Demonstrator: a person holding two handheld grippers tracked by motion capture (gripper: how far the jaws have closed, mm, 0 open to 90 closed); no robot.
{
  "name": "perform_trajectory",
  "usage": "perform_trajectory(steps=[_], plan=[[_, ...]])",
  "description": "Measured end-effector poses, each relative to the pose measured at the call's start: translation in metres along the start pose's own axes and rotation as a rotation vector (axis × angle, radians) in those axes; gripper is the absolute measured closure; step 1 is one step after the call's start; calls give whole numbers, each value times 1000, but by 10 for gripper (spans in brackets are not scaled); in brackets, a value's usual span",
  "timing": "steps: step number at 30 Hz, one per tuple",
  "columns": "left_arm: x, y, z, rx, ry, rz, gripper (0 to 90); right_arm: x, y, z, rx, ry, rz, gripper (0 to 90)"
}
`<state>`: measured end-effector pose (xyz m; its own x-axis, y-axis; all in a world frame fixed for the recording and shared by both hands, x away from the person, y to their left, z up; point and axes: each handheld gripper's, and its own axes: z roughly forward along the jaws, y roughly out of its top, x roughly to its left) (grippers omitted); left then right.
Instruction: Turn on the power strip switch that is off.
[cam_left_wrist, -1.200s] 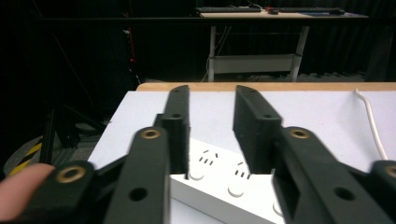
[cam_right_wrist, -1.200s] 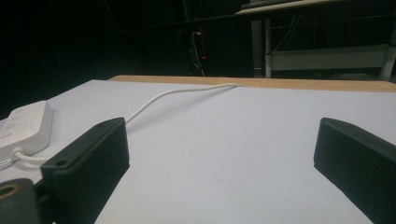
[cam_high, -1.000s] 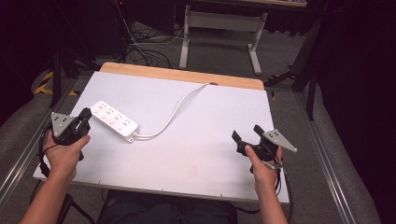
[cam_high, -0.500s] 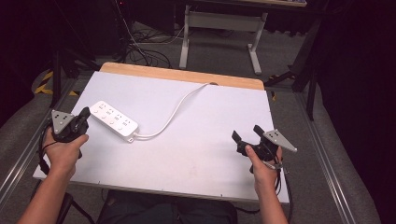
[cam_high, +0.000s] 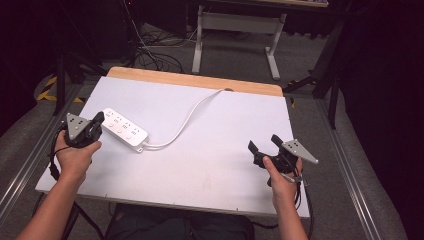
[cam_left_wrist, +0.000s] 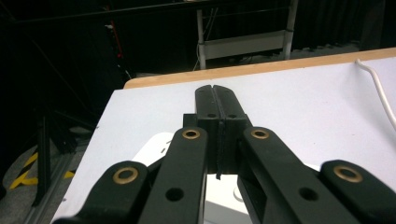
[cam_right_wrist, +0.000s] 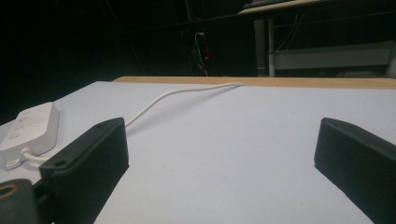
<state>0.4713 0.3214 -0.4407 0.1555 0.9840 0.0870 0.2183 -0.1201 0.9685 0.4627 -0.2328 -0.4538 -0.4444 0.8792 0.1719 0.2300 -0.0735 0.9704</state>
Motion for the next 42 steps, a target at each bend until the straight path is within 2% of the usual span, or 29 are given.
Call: perform_trajectory(steps=[6, 10, 14, 19, 22, 28, 42], plan=[[1, 4, 9, 20, -6, 4, 900, 0, 0, -1, -1, 5, 5, 34], [0, 7, 15, 34, -15, 25, 900, 0, 0, 0, 1, 3, 0, 34], [0, 9, 18, 69, -20, 31, 900, 0, 0, 0, 1, 2, -1, 34], [2, 13, 15, 50, -35, 28, 900, -1, -1, 0, 6, 6, 2, 34], [3, 14, 16, 93, -41, 37, 900, 0, -1, 0, 6, 9, 3, 34], [11, 14, 24, 210, -60, 10, 900, 0, -1, 0, 6, 10, 4, 35], [15, 11, 48, 364, -87, 20, 900, -1, -1, 1, 4, 5, -2, 33]])
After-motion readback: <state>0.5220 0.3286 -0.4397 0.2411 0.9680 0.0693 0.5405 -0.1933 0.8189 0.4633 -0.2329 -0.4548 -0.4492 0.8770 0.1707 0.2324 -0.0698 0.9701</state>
